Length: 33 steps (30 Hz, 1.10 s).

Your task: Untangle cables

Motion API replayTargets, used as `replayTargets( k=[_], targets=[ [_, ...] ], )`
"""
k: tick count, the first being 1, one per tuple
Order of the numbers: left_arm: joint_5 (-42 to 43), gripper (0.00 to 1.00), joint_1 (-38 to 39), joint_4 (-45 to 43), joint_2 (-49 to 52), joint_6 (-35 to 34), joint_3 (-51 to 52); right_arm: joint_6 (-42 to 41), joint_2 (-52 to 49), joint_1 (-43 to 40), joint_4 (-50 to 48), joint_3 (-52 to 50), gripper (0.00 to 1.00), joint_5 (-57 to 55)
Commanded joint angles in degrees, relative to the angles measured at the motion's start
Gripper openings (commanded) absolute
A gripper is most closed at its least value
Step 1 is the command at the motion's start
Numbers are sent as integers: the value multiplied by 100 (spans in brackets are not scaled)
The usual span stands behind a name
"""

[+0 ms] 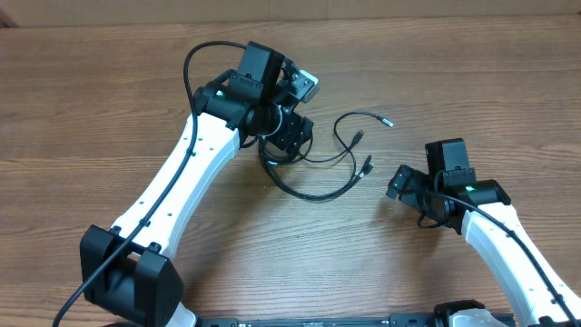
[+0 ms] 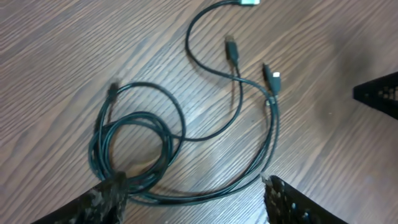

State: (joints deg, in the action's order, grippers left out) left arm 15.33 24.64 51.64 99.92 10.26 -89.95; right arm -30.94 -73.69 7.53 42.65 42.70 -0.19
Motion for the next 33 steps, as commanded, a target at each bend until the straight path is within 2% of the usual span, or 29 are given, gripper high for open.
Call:
replayTargets(
  k=[1,5,12,18,24,33],
  targets=[
    [-376,70,2,57,-15,-22,-7,103,-37,-15,-17,2,98,55],
    [-402,70,2,129,13,-138,105,103,-37,-15,-17,2,98,55],
    [-1108,71,-7,122,201,-944,282,103,-37,-15,-17,2,98,55],
    [-1139,70,-79,-160,619,-1320,282,103,-37,-15,-15,2,98,55],
    [-1213,63,-203,-994,1080,-1322,282,105,-37,-15,-13,2,98,52],
    [-1427,62,-289,-1759,1665,-1303,282,103,-37,-15,59,2,98,52]
  ],
)
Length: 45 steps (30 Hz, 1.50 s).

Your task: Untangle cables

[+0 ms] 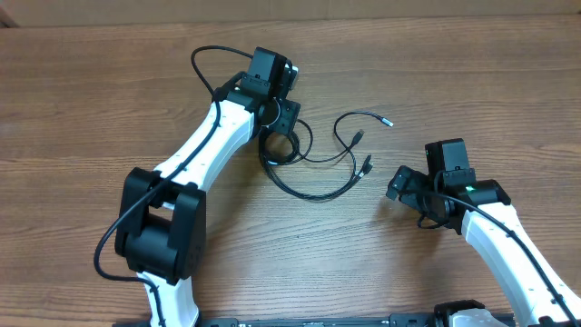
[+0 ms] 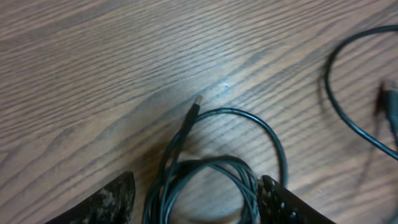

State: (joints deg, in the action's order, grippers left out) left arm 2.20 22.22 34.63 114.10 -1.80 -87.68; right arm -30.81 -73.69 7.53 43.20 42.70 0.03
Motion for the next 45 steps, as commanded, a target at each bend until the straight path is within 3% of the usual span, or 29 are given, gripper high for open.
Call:
replayTargets(
  k=[1,11,17,24,31,36,39,42,43,44,45],
  targets=[
    [-114,62,-48,-81,302,-90,55,90,-37,-15,2,2,98,28],
    [-66,40,-46,-334,745,-79,55,90,-37,-15,24,2,98,31],
    [-70,34,-46,-96,750,-79,70,92,-37,-15,44,2,98,31],
    [-66,4,-46,-42,750,-81,105,92,-37,-15,33,2,98,9],
    [142,4,-46,400,468,-79,-560,92,-37,-15,57,2,98,9],
    [2385,4,-42,608,-26,-151,-1381,92,-37,-15,37,2,98,9],
    [3482,4,4,391,-109,-636,-1410,90,-37,-15,33,2,98,11],
    [3646,4,175,444,-50,-730,-1381,90,-37,-15,33,2,98,11],
    [3539,9,251,487,-33,-671,-1360,90,-37,-15,33,2,98,11],
    [3399,25,321,544,-9,-601,-1338,90,-37,-15,35,2,98,11],
    [3169,35,409,603,4,-520,-1298,92,-37,-15,37,2,98,11]
  ],
)
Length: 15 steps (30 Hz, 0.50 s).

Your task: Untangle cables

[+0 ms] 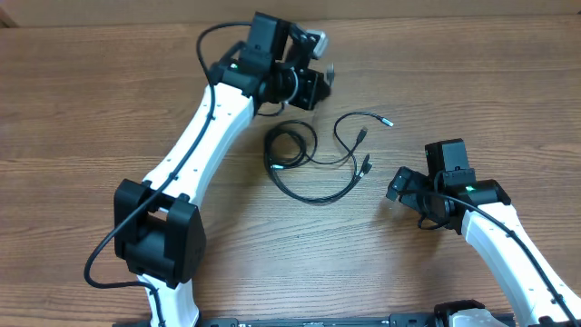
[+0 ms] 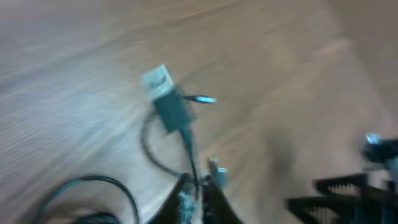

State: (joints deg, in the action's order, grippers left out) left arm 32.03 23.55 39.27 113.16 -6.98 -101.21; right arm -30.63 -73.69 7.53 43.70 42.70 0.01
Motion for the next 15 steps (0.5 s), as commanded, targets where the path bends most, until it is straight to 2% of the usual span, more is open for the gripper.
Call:
replayTargets(
  k=[1,2,4,5,10,15],
  targets=[
    [46,37,328,168,105,61,96,74,-37,-15,-11,2,98,13],
    [-153,40,389,236,105,151,127,74,-37,-15,-9,2,98,13],
    [-546,52,439,402,105,278,131,74,-37,-15,-9,2,98,11],
    [-809,54,439,501,105,275,131,74,-37,-15,-9,2,98,13],
    [-2048,54,216,1115,105,264,131,74,-37,-15,-9,2,98,13],
    [-2885,50,-280,1749,105,-140,131,74,-37,-15,-9,2,98,11]
  ],
)
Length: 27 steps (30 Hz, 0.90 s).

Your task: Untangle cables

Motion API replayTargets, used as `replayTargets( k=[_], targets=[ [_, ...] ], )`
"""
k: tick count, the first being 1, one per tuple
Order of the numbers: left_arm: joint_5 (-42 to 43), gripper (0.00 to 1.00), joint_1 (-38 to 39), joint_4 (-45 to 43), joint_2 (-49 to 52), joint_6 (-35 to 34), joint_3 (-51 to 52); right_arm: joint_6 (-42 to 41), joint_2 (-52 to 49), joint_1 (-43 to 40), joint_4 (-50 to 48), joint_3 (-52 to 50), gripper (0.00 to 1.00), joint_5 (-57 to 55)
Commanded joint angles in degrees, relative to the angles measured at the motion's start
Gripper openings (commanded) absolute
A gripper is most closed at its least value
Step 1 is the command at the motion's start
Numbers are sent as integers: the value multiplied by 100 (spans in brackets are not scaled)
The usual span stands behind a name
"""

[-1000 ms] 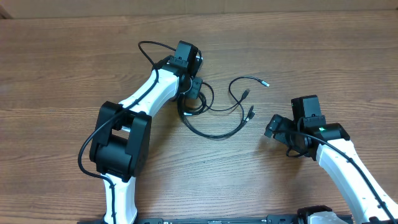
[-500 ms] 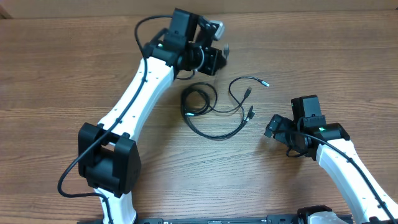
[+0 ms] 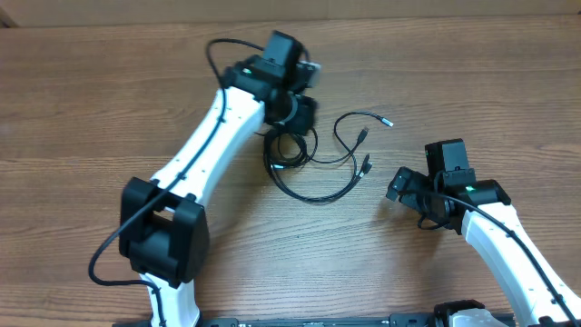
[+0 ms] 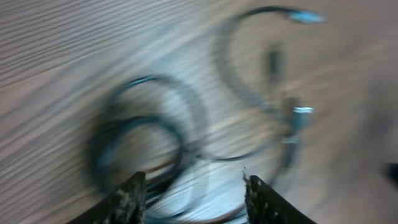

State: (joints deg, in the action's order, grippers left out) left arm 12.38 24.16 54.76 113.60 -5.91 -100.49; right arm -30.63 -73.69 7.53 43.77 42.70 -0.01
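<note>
A tangle of thin black cables (image 3: 292, 153) lies mid-table: a small coil, with a longer loop (image 3: 318, 194) running toward the front. Its plug ends (image 3: 366, 165) fan out to the right. My left gripper (image 3: 300, 116) hovers over the far edge of the coil. The left wrist view is motion-blurred; there the left gripper (image 4: 194, 200) is open with nothing between its fingers (image 4: 127, 199). The coil (image 4: 140, 140) and a silver-tipped plug (image 4: 302, 114) lie below it. My right gripper (image 3: 397, 182) rests right of the plugs, apart from them; its jaws are not clear.
Wood-grain table (image 3: 82, 118) all around. A further plug end (image 3: 388, 121) lies at the right of the tangle. The left arm (image 3: 218, 136) stretches diagonally from the front left, and the right arm (image 3: 508, 245) stands at the front right.
My left gripper was shut on a cable end, held up near the far side of the table. Now it is open, nearer and over the coil, holding nothing. The right arm has not moved.
My left gripper first hung open above the coil. Then it sat low and open around a plug end at the coil's edge. Later it was shut on a cable end lifted toward the back. Now it is open over the coil again.
</note>
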Motion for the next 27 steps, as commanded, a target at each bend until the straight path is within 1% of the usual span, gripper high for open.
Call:
replayTargets(
  k=[1,6,10,12,15,20,27],
  targets=[
    [-992,49,-442,286,61,-350,59,74,-37,-15,-17,2,98,13],
    [-870,49,-1045,595,61,-944,74,74,-37,-15,-22,2,98,13],
    [-341,49,-1292,588,96,-975,142,74,-37,-15,-76,2,98,15],
    [-234,48,-1298,577,138,-975,186,74,-37,-15,-85,2,98,15],
    [-166,49,-1266,533,260,-977,302,74,-37,-15,-76,2,98,15],
    [332,50,-1207,411,442,-975,476,74,-37,-15,-61,2,98,15],
    [599,47,-1088,304,785,-975,520,72,-37,-15,-59,2,98,17]
  ],
)
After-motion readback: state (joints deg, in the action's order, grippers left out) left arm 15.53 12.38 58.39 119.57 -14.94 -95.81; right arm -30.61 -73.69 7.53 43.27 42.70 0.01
